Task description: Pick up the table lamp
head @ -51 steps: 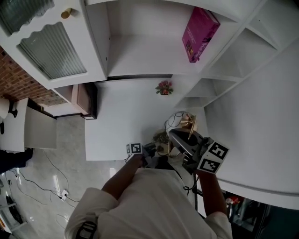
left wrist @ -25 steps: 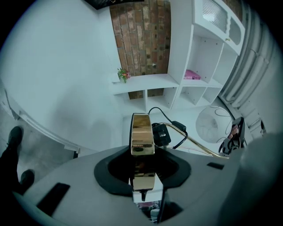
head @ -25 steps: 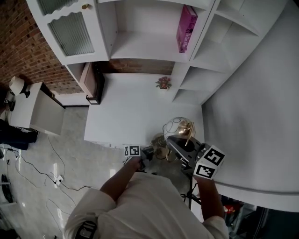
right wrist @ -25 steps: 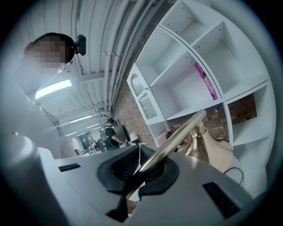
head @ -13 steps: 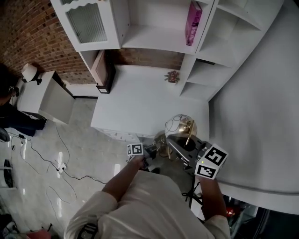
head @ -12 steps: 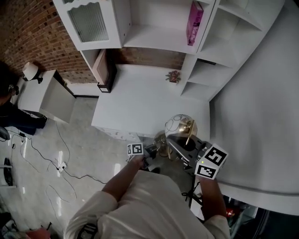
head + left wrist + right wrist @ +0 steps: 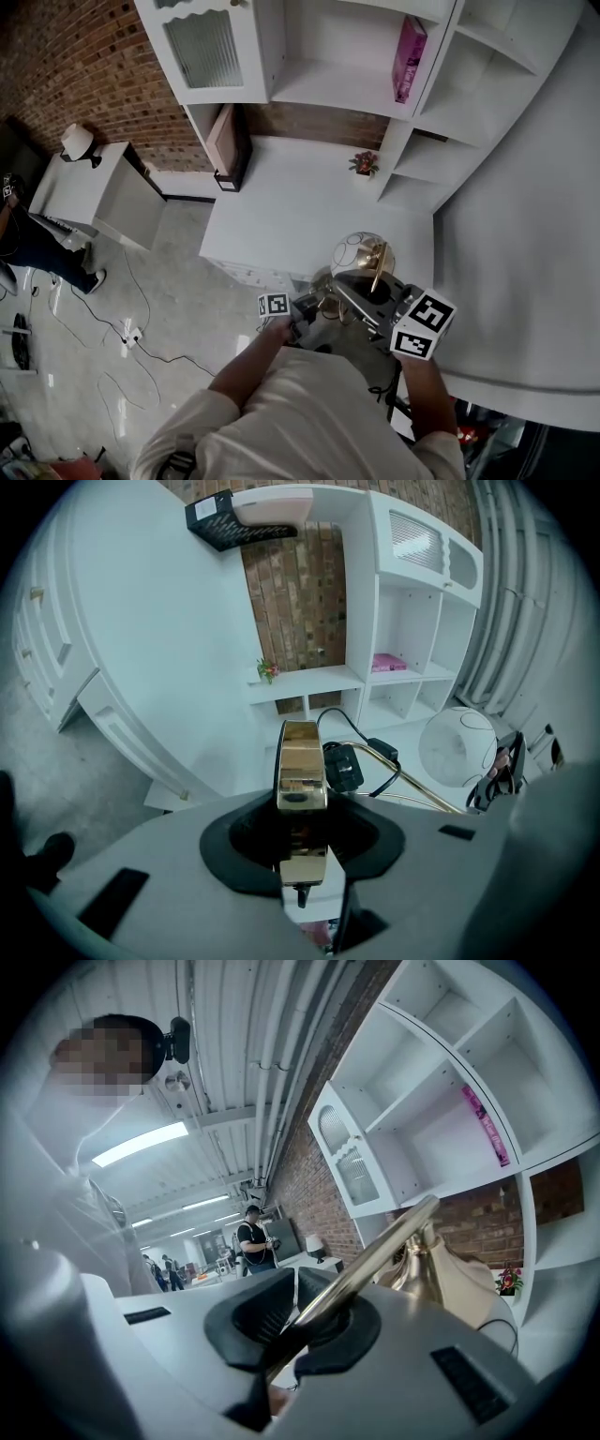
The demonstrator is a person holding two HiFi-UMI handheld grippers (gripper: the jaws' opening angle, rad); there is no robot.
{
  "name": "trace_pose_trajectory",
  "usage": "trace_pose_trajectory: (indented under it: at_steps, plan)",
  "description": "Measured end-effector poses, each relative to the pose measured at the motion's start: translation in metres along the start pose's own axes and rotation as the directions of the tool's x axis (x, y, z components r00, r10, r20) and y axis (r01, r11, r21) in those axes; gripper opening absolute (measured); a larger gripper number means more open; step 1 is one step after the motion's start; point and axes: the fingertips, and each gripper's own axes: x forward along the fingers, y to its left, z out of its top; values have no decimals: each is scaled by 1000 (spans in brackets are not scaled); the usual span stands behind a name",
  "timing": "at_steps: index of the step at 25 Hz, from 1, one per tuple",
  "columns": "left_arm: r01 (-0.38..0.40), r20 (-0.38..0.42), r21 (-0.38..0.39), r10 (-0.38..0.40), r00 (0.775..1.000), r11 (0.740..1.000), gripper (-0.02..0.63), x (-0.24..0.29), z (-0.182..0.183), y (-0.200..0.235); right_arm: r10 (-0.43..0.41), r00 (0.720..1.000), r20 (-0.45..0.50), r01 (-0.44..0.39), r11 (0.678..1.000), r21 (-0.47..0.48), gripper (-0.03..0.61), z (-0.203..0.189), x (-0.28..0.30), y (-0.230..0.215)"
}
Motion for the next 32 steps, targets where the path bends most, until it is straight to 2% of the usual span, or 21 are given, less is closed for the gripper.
trace_pose_trajectory:
  at_steps: [7,14,32]
  plan:
    - [25,-50,3,-24,998,1000,133,-12,23,-11,-39,999,18,40,999,-11,27,14,27,6]
    - [45,-109,-6,-45,993,999,133,-22,25,-14,-80,996,49,80,997,16,25,20,42,12]
    - [59,-112,-9,-60,992,998,133,-34,28,-11,-137,990,16,137,991,1,21,11,55,23]
